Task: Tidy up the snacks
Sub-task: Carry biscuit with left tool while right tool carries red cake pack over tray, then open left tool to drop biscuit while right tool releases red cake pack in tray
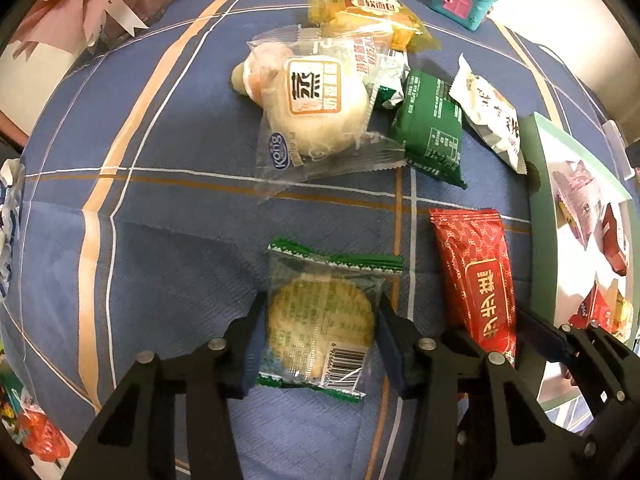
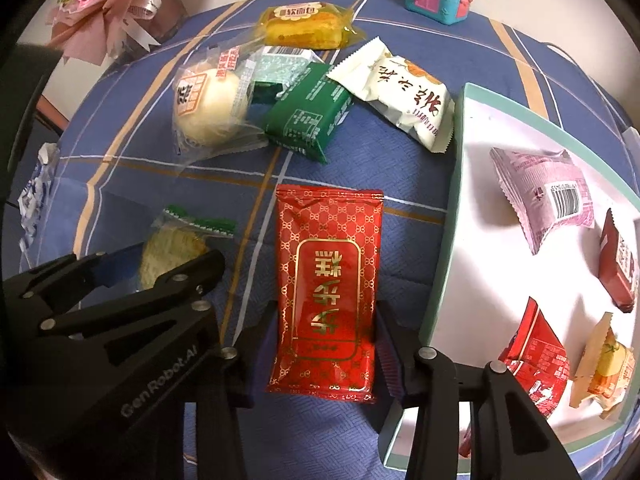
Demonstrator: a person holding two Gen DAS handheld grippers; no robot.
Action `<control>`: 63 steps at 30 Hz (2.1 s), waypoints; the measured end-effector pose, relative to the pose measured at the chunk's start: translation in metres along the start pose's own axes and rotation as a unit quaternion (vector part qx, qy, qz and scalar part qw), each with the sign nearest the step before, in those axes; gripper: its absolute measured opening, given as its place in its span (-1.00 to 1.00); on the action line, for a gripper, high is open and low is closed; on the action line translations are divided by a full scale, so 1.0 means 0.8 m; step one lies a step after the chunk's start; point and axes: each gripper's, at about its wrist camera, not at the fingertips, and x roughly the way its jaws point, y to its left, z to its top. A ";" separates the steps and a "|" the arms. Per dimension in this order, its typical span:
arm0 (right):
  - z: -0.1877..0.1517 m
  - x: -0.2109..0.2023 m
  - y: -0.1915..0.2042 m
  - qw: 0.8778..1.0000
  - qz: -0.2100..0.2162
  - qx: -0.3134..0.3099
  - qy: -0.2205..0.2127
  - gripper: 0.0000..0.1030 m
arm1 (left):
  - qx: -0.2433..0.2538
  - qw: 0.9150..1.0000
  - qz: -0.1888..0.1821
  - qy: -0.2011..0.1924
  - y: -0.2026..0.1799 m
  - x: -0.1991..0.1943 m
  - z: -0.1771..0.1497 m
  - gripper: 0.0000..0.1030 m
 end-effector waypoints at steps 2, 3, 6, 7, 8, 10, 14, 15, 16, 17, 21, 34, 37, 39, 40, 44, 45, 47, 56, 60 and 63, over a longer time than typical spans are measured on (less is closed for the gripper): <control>0.001 -0.014 -0.004 1.000 0.003 0.005 -0.004 -0.06 | -0.004 1.000 0.001 -0.006 0.002 -0.007 0.003 0.00; 0.003 -0.024 -0.006 1.000 0.004 0.007 -0.007 -0.06 | -0.005 1.000 0.001 -0.009 0.004 -0.011 0.005 0.00; 0.006 -0.041 -0.013 1.000 0.005 0.013 -0.018 -0.06 | -0.012 1.000 -0.001 -0.025 0.007 -0.031 0.012 0.00; 0.007 -0.046 -0.015 1.000 0.006 0.015 -0.022 -0.06 | -0.014 0.999 -0.001 -0.032 0.007 -0.038 0.014 0.00; 0.008 -0.053 -0.019 0.999 0.007 0.021 -0.027 -0.06 | -0.015 0.999 -0.002 -0.039 0.008 -0.045 0.017 0.00; 0.010 -0.070 -0.026 0.999 0.012 0.029 -0.035 -0.06 | -0.019 0.998 -0.003 -0.055 0.009 -0.062 0.021 0.00; 0.010 -0.096 -0.044 0.997 0.011 0.049 -0.050 -0.06 | -0.024 0.997 -0.007 -0.077 0.011 -0.086 0.025 0.00; 0.011 -0.100 -0.049 0.997 0.012 0.055 -0.052 -0.06 | -0.025 0.996 -0.007 -0.079 0.008 -0.089 0.025 0.00; 0.011 -0.103 -0.053 0.997 0.013 0.060 -0.053 -0.06 | -0.026 0.996 -0.008 -0.082 0.007 -0.089 0.026 0.00; 0.011 -0.106 -0.059 0.996 0.012 0.063 -0.059 -0.06 | -0.027 0.996 -0.010 -0.085 0.005 -0.094 0.027 0.00; 0.011 -0.106 -0.088 0.993 0.009 0.094 -0.064 -0.06 | -0.020 0.995 -0.021 -0.095 -0.015 -0.091 0.024 0.00; 0.000 -0.122 -0.194 0.978 -0.015 0.193 -0.078 -0.07 | 0.038 0.993 -0.047 -0.101 -0.095 -0.105 0.010 0.00; -0.006 -0.126 -0.216 0.974 -0.023 0.209 -0.079 -0.06 | 0.056 0.992 -0.053 -0.100 -0.120 -0.105 0.008 0.00; -0.008 -0.126 -0.228 0.973 -0.025 0.216 -0.080 -0.06 | 0.070 0.991 -0.059 -0.100 -0.137 -0.104 0.007 0.00; -0.010 -0.126 -0.234 0.972 -0.026 0.219 -0.080 -0.06 | 0.077 0.990 -0.059 -0.099 -0.145 -0.104 0.007 0.00; -0.018 -0.129 -0.256 0.965 -0.022 0.247 -0.087 -0.06 | 0.105 0.988 -0.060 -0.096 -0.179 -0.098 0.006 0.00; -0.019 -0.129 -0.261 0.964 -0.022 0.251 -0.087 -0.06 | 0.110 0.988 -0.060 -0.095 -0.185 -0.096 0.007 0.00; -0.021 -0.128 -0.268 0.962 -0.020 0.258 -0.088 -0.06 | 0.119 0.987 -0.063 -0.092 -0.197 -0.091 0.008 0.00; -0.026 -0.127 -0.284 0.958 -0.018 0.272 -0.093 -0.06 | 0.129 0.985 -0.077 -0.079 -0.220 -0.071 0.018 0.00; -0.024 -0.126 -0.283 0.958 -0.022 0.271 -0.095 -0.06 | 0.131 0.985 -0.079 -0.079 -0.225 -0.066 0.022 0.00; -0.022 -0.123 -0.285 0.957 -0.017 0.274 -0.096 -0.06 | 0.129 0.986 -0.079 -0.077 -0.226 -0.061 0.024 0.00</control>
